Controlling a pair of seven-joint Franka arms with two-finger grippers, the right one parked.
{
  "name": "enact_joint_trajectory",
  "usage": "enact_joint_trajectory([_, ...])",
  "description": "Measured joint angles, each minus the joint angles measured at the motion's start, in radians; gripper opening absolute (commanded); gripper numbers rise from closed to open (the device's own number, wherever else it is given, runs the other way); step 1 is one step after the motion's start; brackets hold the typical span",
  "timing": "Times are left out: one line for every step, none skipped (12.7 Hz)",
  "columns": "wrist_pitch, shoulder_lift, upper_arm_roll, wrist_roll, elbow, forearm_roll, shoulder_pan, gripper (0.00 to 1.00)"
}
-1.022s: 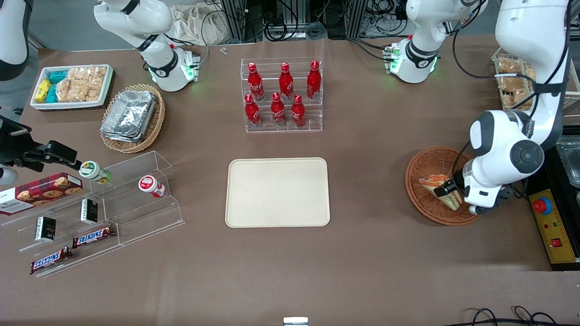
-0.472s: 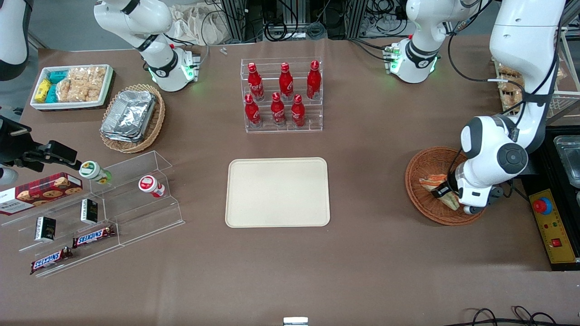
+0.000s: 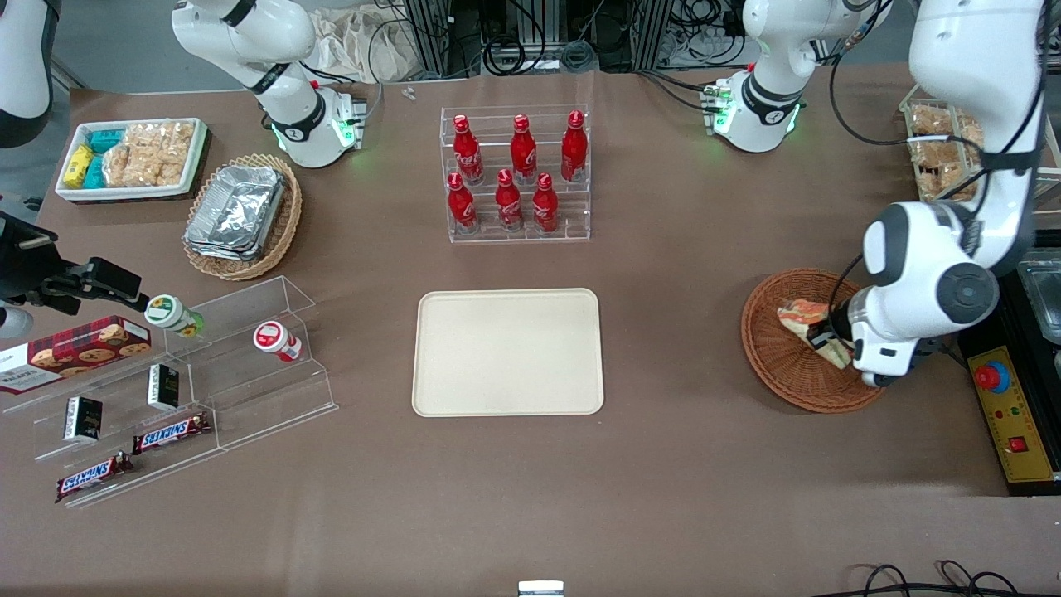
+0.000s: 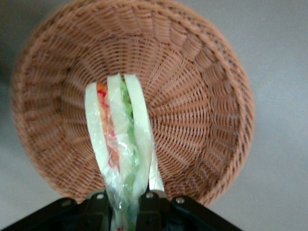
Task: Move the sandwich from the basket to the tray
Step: 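Lift the sandwich out of the basket with the left gripper, then carry the sandwich over the cream tray with the left gripper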
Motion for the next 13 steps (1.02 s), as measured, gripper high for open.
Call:
enact_joint_trajectory([-0.095,-0.011,-0.005,0.000,0.066,0.000,-0.001,0.09])
enact_joint_trajectory([-0.168,-0.019,-0.014,0.004,0.123,0.000,-0.001,0.09])
enact_joint_trajectory([-0.227,-0.023,-0.030,0.009,0.171,-0.001,-0.002,0.09])
enact_joint_trajectory([-0.278,-0.023,-0.058,0.015,0.215,-0.001,-0.002,0.09])
enact_joint_trajectory([-0.319,-0.023,-0.096,0.024,0.249,-0.001,-0.002,0.09])
enact_joint_trajectory([-0.343,-0.023,-0.146,0.042,0.271,-0.001,-0.004,0.09])
enact_joint_trajectory([-0.349,-0.023,-0.201,0.068,0.283,-0.002,-0.006,0.09])
enact_joint_trajectory([-0.345,-0.022,-0.259,0.092,0.285,-0.002,-0.008,0.09])
enact_joint_trajectory([-0.327,-0.019,-0.320,0.107,0.285,-0.001,-0.011,0.09])
enact_joint_trajectory([-0.289,-0.010,-0.376,0.113,0.284,-0.001,-0.015,0.09])
enact_joint_trajectory([-0.239,0.004,-0.420,0.116,0.283,0.001,-0.028,0.09])
enact_joint_trajectory([-0.184,0.026,-0.441,0.118,0.281,0.011,-0.058,0.09])
enact_joint_trajectory([-0.120,0.057,-0.446,0.118,0.280,0.037,-0.104,0.09])
